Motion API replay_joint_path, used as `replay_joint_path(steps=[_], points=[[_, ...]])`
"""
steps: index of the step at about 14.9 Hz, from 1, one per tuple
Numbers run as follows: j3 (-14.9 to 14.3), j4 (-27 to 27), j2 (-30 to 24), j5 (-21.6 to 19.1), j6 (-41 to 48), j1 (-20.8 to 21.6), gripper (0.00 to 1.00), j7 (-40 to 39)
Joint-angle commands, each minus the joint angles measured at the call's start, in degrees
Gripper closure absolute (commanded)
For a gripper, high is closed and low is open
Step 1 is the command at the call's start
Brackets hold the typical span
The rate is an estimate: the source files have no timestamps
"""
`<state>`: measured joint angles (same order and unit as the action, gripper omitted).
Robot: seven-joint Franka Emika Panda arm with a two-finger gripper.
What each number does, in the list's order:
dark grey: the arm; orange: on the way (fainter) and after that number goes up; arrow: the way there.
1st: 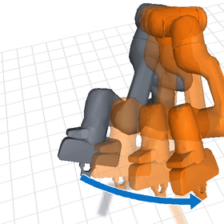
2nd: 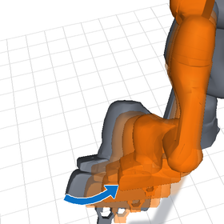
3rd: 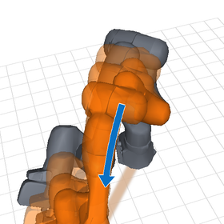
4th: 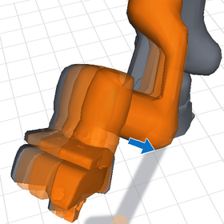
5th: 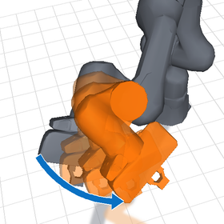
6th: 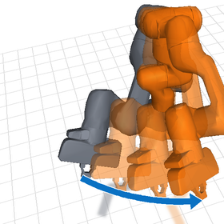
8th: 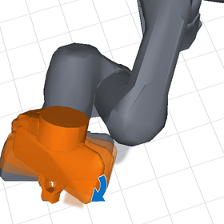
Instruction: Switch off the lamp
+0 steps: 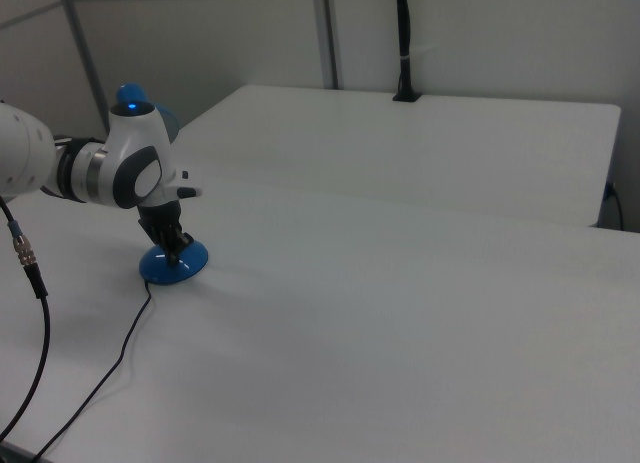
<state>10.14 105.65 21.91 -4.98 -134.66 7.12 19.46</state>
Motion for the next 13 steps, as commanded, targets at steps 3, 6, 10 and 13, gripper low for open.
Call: replay_joint_path(steps=[3,6,10,13], points=[[-0.3,0.3,1.5,-0.3,-2.8,1.5,1.00,1.2],[-0.3,1.1,0.7,0.0,1.3,1.1,1.00,1.1],[-0.3,0.6,-3.3,0.5,11.5,-0.9,1.00,0.2],[-0.3,0.6,-6.7,1.3,18.6,-2.8,0.93,-2.0]])
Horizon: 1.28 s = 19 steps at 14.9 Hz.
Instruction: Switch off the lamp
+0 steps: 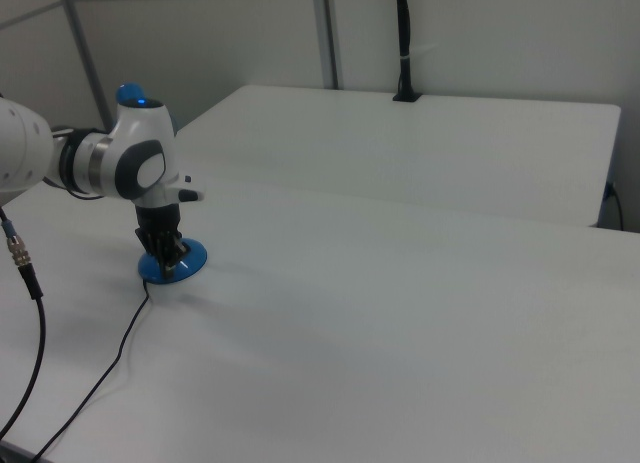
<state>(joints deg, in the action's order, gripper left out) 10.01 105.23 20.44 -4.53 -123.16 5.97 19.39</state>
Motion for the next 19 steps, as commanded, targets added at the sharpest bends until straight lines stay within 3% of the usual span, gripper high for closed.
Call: replay_joint_path(steps=[1,2,3,4,8,10,16,19], points=[[-0.2,1.0,-6.7,0.8,10.0,-2.5,0.84,-3.6],[-0.2,1.0,-8.3,1.1,13.0,-3.5,0.65,-6.2],[-0.2,1.0,-10.0,1.6,15.9,-4.4,0.40,-9.6],[-0.2,1.0,-11.4,2.4,18.3,-5.1,0.00,-12.4],[-1.6,-1.7,-18.1,3.7,23.6,-9.9,0.00,-17.7],[-4.5,-4.5,-19.8,4.3,25.2,-10.0,0.00,-17.5],[-10.6,-12.1,-20.3,4.1,25.3,-10.4,0.00,-22.4],[-10.8,-12.8,-20.3,4.2,25.0,-10.5,0.00,-23.7]])
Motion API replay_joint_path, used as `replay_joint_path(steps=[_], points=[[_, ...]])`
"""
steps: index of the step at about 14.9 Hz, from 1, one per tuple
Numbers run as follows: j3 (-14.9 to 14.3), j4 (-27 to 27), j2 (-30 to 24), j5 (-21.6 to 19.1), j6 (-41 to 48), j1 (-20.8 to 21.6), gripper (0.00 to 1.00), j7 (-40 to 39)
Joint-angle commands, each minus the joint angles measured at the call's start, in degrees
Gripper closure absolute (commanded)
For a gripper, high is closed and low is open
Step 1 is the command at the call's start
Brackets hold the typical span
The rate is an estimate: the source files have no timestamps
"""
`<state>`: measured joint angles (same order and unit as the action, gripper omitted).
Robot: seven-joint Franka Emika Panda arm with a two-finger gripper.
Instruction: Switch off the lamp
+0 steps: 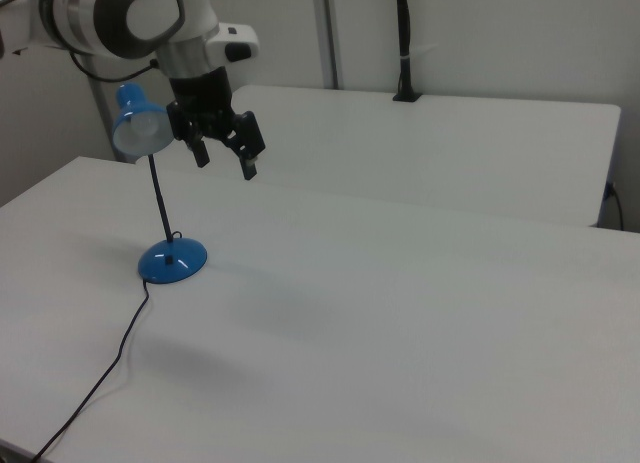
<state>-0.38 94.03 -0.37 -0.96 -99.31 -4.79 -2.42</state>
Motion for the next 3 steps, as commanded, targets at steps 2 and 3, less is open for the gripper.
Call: replay_joint_path(steps=[2,3], points=[[-0.3,-1.8,0.6,0.7,1.3,0.3,0.00,-1.9],[-0.3,-1.8,0.7,0.7,1.3,0.3,0.00,-1.9]])
